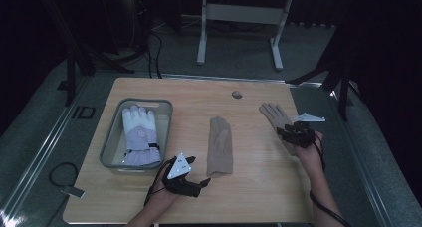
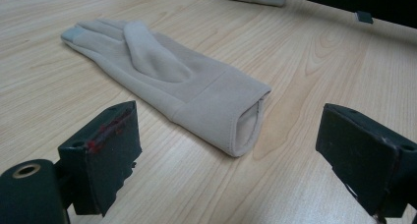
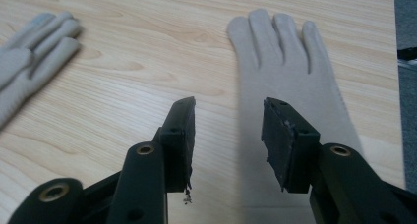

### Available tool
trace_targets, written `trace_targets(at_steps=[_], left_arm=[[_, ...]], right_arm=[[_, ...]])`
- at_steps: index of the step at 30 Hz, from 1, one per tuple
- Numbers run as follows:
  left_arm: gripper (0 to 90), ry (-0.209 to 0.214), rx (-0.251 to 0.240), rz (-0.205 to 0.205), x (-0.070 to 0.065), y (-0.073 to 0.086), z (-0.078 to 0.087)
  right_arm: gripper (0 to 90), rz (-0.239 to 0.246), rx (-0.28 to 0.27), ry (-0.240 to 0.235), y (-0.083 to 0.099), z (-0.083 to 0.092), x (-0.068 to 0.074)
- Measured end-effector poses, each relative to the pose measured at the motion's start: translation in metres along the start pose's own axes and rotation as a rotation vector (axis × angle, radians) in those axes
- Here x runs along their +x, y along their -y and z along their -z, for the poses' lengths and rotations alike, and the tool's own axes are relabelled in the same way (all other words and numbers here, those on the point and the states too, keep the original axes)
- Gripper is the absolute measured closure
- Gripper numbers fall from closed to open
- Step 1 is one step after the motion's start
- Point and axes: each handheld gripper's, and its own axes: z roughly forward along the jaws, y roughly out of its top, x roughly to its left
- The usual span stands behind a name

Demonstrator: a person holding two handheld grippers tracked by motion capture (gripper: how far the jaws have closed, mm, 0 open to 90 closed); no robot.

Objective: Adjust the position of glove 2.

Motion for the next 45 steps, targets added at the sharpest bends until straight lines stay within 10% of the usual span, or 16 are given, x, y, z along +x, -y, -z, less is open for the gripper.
trace_targets(at_steps=[4,24,27,37,45], left_arm=[[9.6,0.009,-0.004,0.000,-0.002,-0.001,0.000],[9.6,0.017,0.003,0.002,-0.002,0.001,0.000],[9.6,0.012,0.010,-0.009,-0.003,0.001,-0.001],[9.7,0.002,0.005,-0.014,-0.003,0.000,0.000],[9.7,0.001,-0.001,-0.009,-0.002,-0.001,0.002]], right_arm=[[57.2,0.071,0.029,0.022,-0.001,-0.008,-0.013],[64.7,-0.057,0.085,0.023,0.017,-0.039,-0.046],[81.5,-0.083,0.088,0.035,0.017,-0.037,-0.042],[87.5,-0.278,0.019,0.082,0.012,-0.014,-0.007],[87.6,-0.291,0.015,0.139,0.017,0.016,0.029]])
